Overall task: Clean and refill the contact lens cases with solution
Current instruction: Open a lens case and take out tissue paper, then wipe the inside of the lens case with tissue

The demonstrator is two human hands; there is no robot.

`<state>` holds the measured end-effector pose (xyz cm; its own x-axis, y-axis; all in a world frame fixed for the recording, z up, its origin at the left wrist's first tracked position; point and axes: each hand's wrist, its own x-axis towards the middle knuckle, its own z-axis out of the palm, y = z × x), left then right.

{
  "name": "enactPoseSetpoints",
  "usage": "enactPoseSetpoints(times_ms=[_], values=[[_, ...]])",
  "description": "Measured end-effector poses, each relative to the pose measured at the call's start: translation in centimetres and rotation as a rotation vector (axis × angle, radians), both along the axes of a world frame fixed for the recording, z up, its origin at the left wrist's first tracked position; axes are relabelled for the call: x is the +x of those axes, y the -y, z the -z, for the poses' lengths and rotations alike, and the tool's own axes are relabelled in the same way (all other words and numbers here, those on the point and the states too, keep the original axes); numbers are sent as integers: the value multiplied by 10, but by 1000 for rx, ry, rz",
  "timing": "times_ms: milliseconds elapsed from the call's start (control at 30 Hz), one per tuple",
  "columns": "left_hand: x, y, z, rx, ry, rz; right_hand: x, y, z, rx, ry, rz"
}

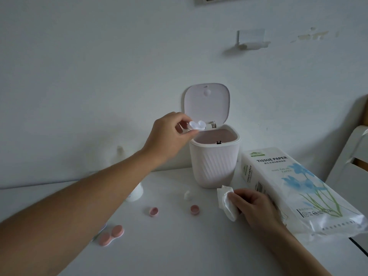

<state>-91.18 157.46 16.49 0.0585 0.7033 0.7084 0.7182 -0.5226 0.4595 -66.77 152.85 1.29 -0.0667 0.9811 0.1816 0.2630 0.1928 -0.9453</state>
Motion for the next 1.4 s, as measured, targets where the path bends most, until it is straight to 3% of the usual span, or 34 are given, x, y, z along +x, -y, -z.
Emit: enactPoseSetpoints(times_ms=[167,367,600,867,1100,1400], values=[[-11,62,46,-62,243,36,1,-6,3,-14,-44,23],[-27,124,120,-260,226,43,-2,-6,5,12,-56,67],[-38,127,131,-368,361,112,-7,5,-3,102,-112,129],[-38,125,131,-391,493,167,-59,9,-48,155,-52,-252],[-37,123,129,-349,478,110,-77,4,-33,-10,-238,-324],[-36,123,128,-368,500,111,-80,20,-31,-132,-149,-520]])
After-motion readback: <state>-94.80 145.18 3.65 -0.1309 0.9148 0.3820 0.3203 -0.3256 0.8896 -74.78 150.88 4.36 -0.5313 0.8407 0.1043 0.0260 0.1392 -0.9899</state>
